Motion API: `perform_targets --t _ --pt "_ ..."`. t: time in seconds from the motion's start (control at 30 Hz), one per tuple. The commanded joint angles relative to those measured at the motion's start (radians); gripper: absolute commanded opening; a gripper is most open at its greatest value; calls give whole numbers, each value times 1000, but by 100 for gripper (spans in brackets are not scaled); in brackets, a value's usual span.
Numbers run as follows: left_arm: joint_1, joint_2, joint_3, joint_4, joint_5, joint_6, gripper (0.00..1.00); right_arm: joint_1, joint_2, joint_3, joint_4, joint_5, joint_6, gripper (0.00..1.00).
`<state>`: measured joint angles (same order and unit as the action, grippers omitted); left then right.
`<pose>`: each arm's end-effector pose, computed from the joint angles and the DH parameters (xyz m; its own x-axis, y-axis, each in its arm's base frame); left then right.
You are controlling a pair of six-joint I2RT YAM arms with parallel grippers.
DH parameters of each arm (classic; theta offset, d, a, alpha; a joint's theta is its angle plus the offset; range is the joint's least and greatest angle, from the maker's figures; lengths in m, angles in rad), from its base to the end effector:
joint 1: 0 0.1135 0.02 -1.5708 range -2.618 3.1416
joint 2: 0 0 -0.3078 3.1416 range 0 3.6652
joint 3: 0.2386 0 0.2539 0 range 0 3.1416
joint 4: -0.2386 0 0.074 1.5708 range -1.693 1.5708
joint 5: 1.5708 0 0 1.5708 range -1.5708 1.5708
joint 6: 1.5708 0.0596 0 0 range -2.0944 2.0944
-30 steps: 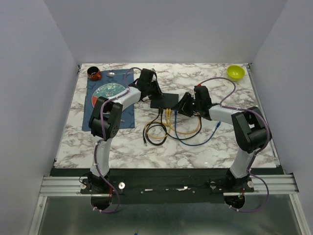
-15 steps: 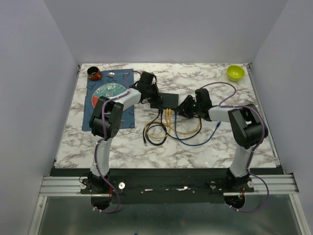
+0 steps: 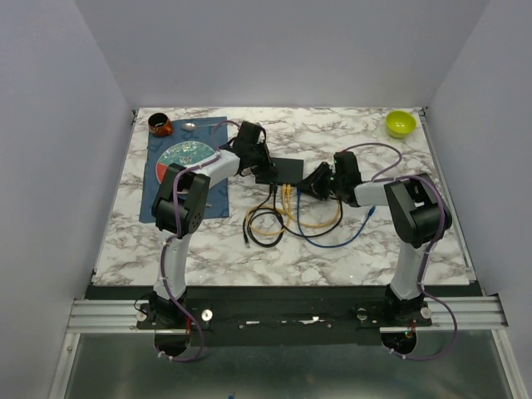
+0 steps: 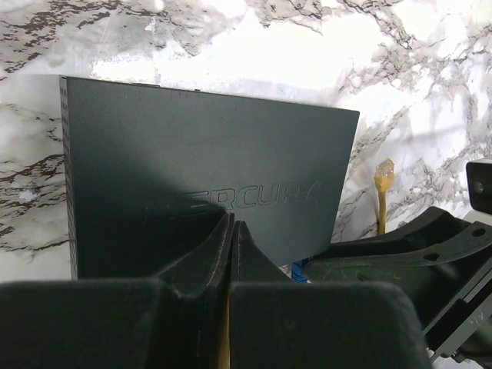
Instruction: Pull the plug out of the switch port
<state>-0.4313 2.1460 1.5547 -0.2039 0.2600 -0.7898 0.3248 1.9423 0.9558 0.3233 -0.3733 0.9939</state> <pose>0.4640 -0.2304 0.1901 -0.8597 -0.3599 -0.3625 -0.0611 0.7770 -0.6265 0.3910 0.1546 0.1479 -0.7956 0.5556 -0.2416 0.1784 0.5960 0.7829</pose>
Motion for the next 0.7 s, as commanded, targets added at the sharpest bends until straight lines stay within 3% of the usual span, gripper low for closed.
perform_targets --t 0.0,0.37,0.67 --pt "6 41 -16 -42 -2 0 5 -16 32 -46 115 -47 57 41" --pt "6 40 -21 -42 -5 -3 5 -36 79 -80 244 -90 135 41" --pt "6 43 -22 -42 -1 -6 4 -41 109 -83 269 -98 150 33"
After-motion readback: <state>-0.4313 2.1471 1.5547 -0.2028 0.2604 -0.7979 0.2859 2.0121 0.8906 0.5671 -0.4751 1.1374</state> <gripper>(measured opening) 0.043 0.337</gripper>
